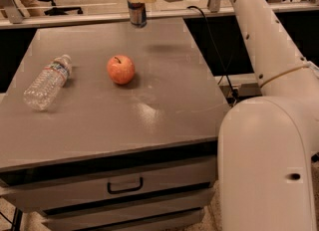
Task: Move redbull can near water bottle
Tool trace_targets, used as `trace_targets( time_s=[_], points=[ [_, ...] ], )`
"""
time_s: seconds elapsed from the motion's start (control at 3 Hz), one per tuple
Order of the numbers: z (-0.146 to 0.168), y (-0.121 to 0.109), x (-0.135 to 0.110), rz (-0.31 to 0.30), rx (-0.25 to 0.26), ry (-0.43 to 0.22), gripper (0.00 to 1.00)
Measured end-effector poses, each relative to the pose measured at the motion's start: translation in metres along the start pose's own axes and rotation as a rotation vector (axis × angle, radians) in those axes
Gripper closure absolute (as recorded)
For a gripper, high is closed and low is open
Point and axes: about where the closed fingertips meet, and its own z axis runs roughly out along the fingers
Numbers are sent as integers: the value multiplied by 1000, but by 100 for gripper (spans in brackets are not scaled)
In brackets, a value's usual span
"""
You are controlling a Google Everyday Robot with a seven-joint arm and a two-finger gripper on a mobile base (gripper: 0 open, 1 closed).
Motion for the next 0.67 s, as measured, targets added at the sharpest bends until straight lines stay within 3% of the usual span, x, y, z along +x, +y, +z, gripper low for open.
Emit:
trace_targets(
  time_s=[0.67],
  points=[
    [38, 62, -18, -36, -171, -17, 100]
  ],
)
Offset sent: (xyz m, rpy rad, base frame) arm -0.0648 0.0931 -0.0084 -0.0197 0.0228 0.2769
